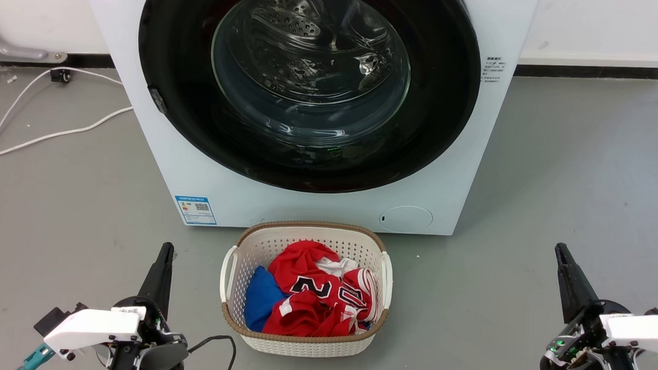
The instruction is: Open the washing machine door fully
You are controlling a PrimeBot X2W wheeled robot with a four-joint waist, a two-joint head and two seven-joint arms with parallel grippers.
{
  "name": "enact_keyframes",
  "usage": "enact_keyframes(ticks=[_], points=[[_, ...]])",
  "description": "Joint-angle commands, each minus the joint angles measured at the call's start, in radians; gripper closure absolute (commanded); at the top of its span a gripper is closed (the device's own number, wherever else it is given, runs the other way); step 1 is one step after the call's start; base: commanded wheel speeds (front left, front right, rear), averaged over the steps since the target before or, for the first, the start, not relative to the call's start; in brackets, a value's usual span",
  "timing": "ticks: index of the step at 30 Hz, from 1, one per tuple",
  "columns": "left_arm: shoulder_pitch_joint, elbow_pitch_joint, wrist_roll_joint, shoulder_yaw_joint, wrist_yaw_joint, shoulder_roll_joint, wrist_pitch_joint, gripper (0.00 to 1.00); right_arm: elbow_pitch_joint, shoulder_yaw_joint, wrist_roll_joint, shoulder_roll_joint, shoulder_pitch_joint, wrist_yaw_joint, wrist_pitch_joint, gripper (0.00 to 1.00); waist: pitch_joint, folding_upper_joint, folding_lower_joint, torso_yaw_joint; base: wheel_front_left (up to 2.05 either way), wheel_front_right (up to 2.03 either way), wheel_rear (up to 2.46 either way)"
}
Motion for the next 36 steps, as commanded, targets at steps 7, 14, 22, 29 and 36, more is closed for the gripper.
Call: enact_keyframes(ticks=[7, 14, 22, 29, 36], points=[[0.009, 0.013, 0.001, -0.009, 0.0, -0.003, -0.004, 0.0, 0.012, 0.002, -0.003, 0.001, 0.012, 0.0, -0.004, 0.0, 0.0, 0.0, 0.0, 0.0, 0.0, 0.0, 0.0], [0.006, -0.009, 0.009, -0.051, 0.0, -0.003, -0.036, 0.0, -0.009, 0.019, -0.022, 0.002, 0.02, 0.0, -0.033, 0.0, 0.0, 0.0, 0.0, -0.001, 0.0, 0.0, 0.0], [0.006, -0.038, 0.105, -0.073, 0.0, -0.003, -0.074, 0.0, -0.034, 0.043, -0.104, -0.003, 0.027, 0.0, -0.073, 0.0, -0.001, 0.0, 0.0, -0.004, 0.0, 0.0, 0.0], [0.018, -0.068, 0.167, -0.084, 0.0, -0.003, -0.104, 0.0, -0.055, 0.064, -0.211, -0.003, 0.034, 0.0, -0.104, 0.0, -0.002, 0.0, 0.0, -0.009, 0.0, 0.0, 0.0], [0.021, -0.087, 0.253, -0.1, -0.001, -0.003, -0.132, 0.0, -0.066, 0.075, -0.317, -0.003, 0.045, 0.001, -0.132, 0.0, -0.006, 0.0, 0.0, -0.009, 0.0, 0.0, 0.0]])
